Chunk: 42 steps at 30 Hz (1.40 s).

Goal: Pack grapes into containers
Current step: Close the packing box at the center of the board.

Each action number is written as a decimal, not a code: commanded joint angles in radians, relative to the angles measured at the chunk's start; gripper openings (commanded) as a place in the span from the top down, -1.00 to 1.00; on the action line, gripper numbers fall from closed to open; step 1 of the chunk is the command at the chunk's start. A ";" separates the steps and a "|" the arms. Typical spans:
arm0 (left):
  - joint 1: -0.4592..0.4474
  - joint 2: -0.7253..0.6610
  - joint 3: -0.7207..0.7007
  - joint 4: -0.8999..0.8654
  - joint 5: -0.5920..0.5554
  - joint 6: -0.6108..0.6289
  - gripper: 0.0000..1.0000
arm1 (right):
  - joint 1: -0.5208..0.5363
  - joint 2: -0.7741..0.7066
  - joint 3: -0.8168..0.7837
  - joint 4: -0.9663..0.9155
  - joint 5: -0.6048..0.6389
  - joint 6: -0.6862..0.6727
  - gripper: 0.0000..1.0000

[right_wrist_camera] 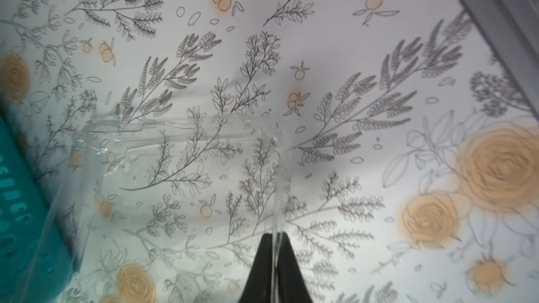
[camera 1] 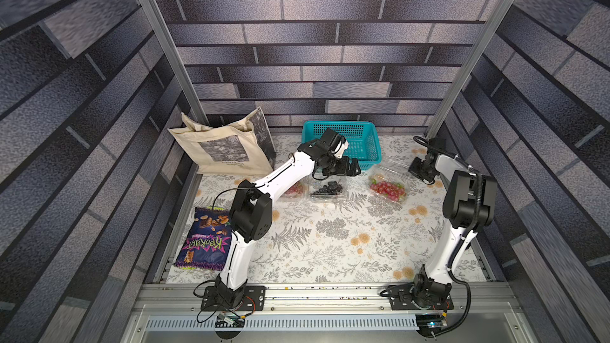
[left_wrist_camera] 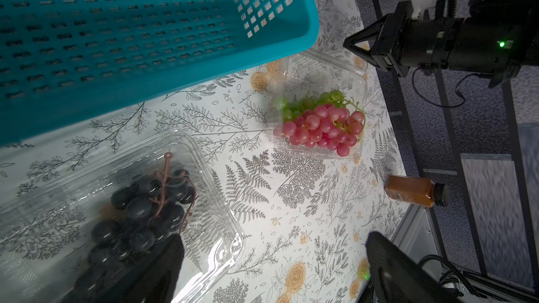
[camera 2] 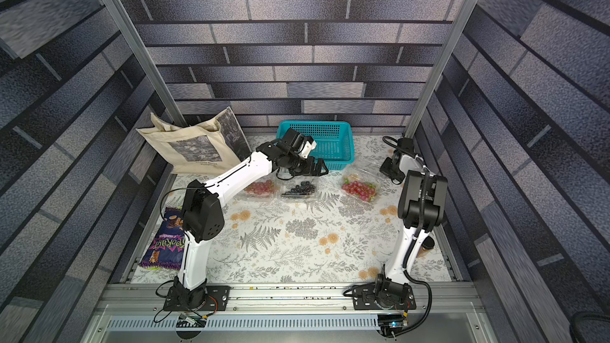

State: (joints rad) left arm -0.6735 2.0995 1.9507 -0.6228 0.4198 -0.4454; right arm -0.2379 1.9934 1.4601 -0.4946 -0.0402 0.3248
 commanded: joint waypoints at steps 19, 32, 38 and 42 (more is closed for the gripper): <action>-0.026 0.217 0.370 -0.131 0.086 -0.083 -1.00 | 0.002 -0.269 -0.285 0.183 0.027 0.052 0.86; -0.026 0.281 0.450 -0.177 0.075 -0.057 -1.00 | 0.002 -0.301 -0.326 0.296 0.037 0.067 0.85; -0.027 0.283 0.450 -0.198 0.064 -0.041 -1.00 | 0.002 -0.292 -0.325 0.333 0.060 0.065 0.82; -0.025 0.302 0.475 -0.187 0.072 -0.059 -1.00 | 0.000 -0.286 -0.321 0.356 0.059 0.061 0.82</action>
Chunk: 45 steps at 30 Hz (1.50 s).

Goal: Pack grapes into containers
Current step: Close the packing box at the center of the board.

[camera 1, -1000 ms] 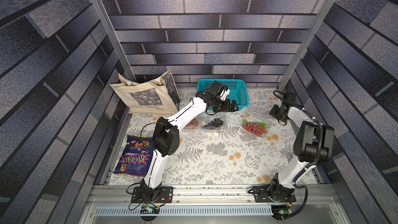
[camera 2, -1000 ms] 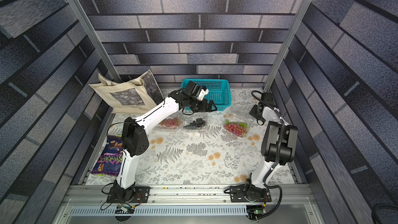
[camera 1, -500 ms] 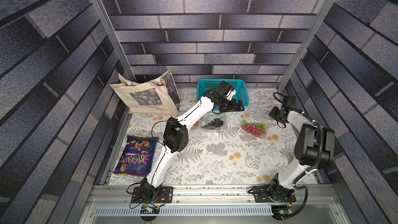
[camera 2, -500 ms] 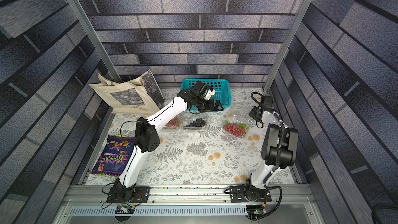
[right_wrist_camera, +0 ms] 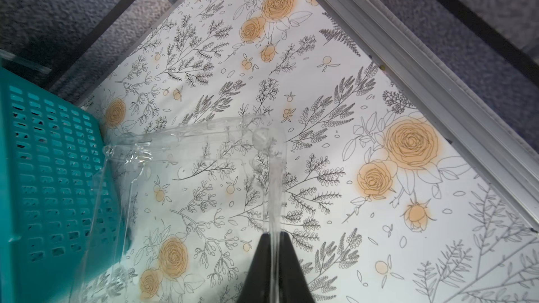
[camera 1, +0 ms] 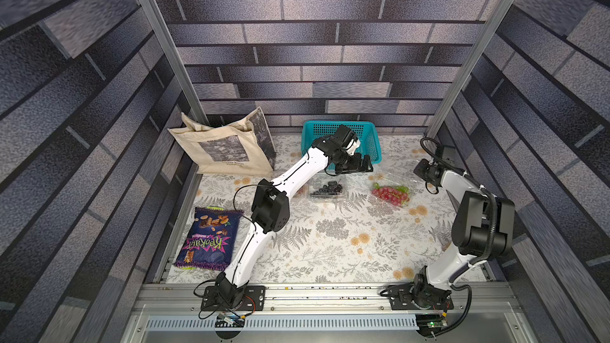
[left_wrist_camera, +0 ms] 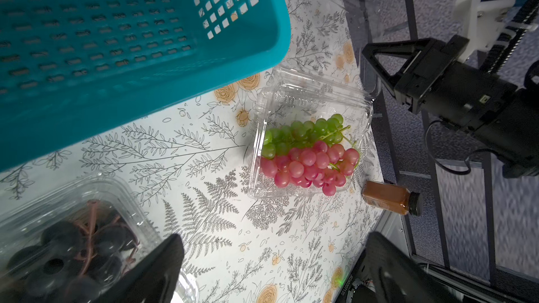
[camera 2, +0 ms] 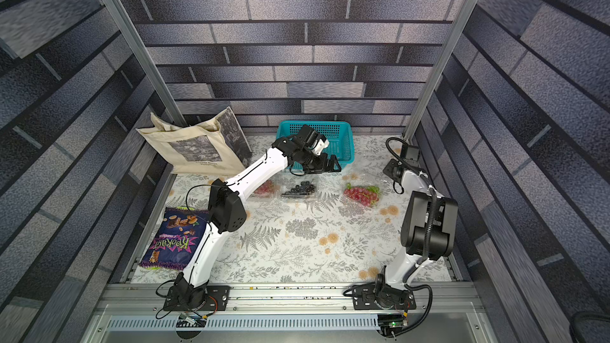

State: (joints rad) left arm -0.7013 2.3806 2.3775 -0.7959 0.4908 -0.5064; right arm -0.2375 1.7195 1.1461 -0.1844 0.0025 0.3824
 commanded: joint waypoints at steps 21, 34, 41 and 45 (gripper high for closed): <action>-0.092 0.214 0.195 0.059 -0.005 -0.116 -1.00 | -0.016 0.012 -0.029 0.108 -0.028 -0.007 0.79; -0.103 0.278 0.196 0.081 -0.024 -0.118 -1.00 | -0.017 0.012 -0.060 0.130 -0.047 -0.003 0.79; -0.103 0.283 0.196 0.090 -0.021 -0.124 -1.00 | -0.017 0.013 -0.070 0.136 -0.052 0.006 0.79; -0.115 0.279 0.195 0.102 -0.010 -0.137 -1.00 | -0.016 -0.001 -0.127 0.165 -0.062 0.035 0.79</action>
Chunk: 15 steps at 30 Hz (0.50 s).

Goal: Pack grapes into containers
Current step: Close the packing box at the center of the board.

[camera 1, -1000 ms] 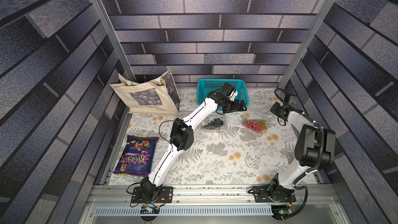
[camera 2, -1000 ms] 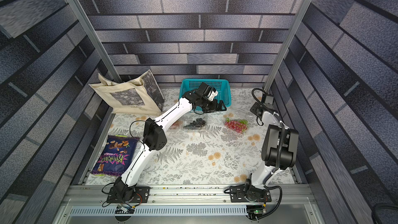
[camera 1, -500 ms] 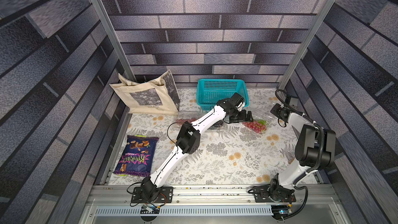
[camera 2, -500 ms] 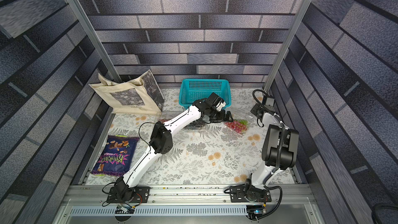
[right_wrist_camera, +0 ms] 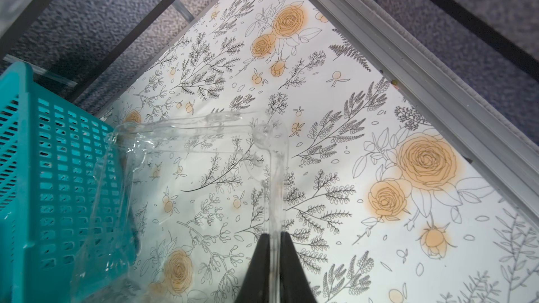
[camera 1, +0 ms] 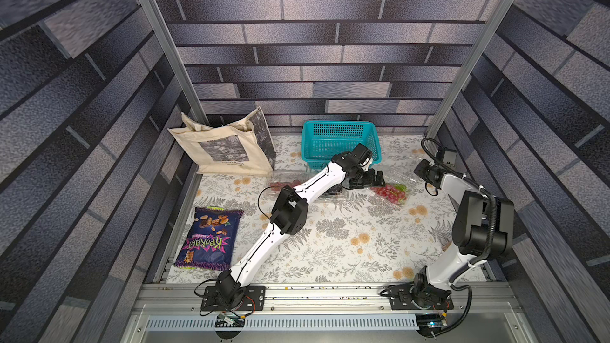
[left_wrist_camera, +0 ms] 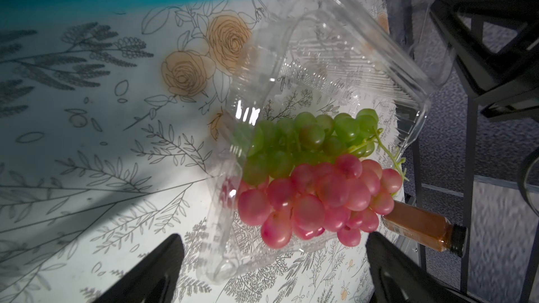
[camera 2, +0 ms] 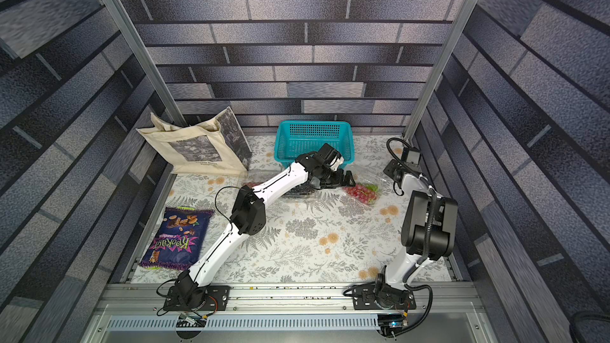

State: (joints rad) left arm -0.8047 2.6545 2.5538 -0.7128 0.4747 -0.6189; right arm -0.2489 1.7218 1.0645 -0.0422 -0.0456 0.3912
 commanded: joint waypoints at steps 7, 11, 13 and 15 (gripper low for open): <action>-0.026 -0.001 0.017 0.018 0.016 -0.039 -1.00 | -0.005 -0.037 -0.104 0.057 0.036 0.038 0.77; -0.038 -0.003 0.017 0.016 0.017 -0.039 -1.00 | -0.005 -0.060 -0.141 0.091 0.038 0.049 0.76; -0.042 -0.004 0.017 0.012 0.015 -0.039 -1.00 | -0.003 -0.067 -0.157 0.109 0.038 0.052 0.75; -0.044 -0.004 0.016 0.007 0.013 -0.039 -1.00 | -0.003 -0.076 -0.178 0.131 0.033 0.050 0.72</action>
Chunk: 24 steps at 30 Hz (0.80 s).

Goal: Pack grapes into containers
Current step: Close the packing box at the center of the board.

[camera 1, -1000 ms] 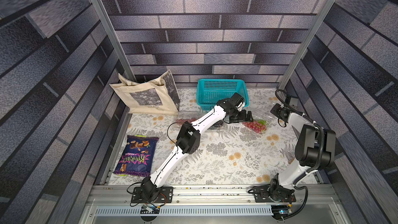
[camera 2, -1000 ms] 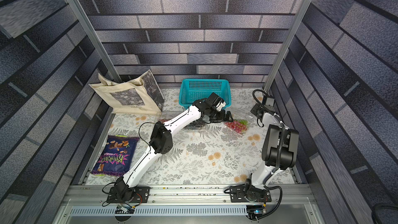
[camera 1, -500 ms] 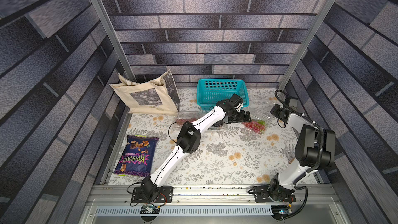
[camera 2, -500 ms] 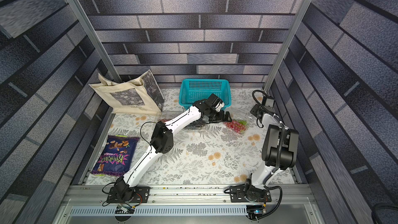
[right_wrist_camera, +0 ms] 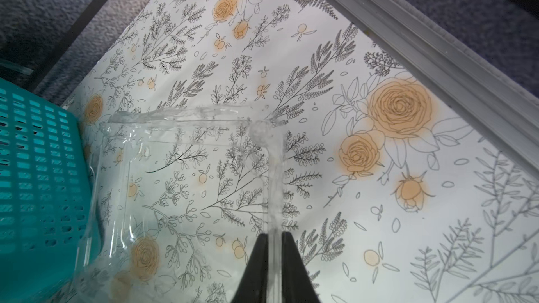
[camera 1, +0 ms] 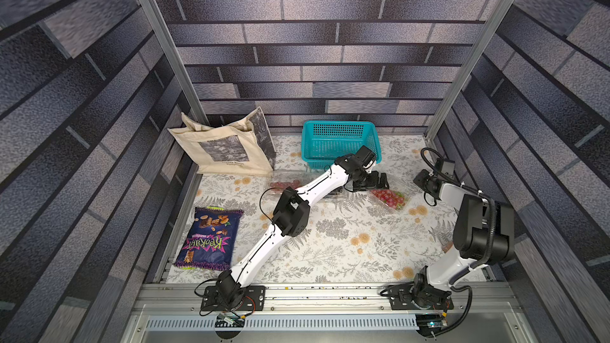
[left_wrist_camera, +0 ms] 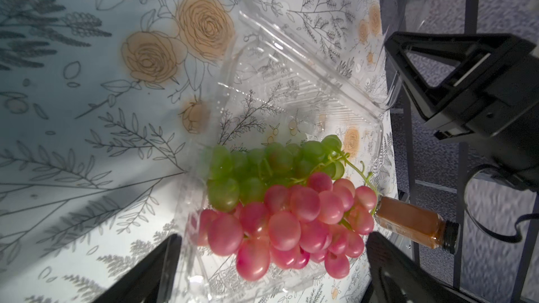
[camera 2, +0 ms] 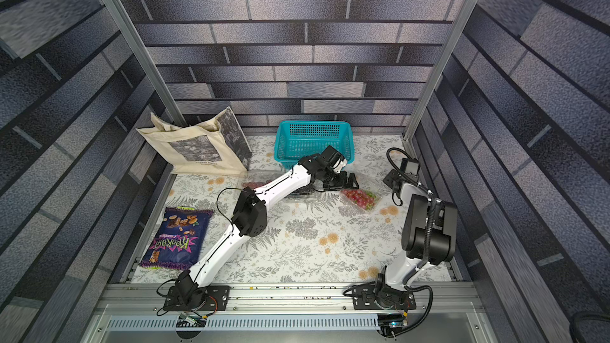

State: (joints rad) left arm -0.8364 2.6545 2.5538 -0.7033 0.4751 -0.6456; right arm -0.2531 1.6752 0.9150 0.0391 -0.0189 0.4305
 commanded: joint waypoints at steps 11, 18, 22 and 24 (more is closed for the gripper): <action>-0.008 -0.008 0.014 -0.007 0.006 -0.010 -1.00 | 0.001 -0.055 -0.064 0.116 -0.037 0.023 0.59; -0.003 -0.008 0.016 -0.012 0.005 -0.006 -1.00 | 0.002 -0.097 -0.081 0.147 -0.065 0.027 0.50; -0.001 -0.010 0.015 -0.010 0.004 -0.006 -1.00 | 0.001 -0.116 -0.098 0.163 -0.091 0.027 0.47; -0.001 -0.011 0.015 -0.010 0.003 -0.004 -1.00 | 0.003 -0.122 -0.104 0.164 -0.105 0.027 0.47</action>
State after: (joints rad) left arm -0.8425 2.6545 2.5538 -0.7033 0.4751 -0.6483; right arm -0.2527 1.5845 0.8307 0.1715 -0.0883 0.4492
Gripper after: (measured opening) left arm 0.999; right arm 0.265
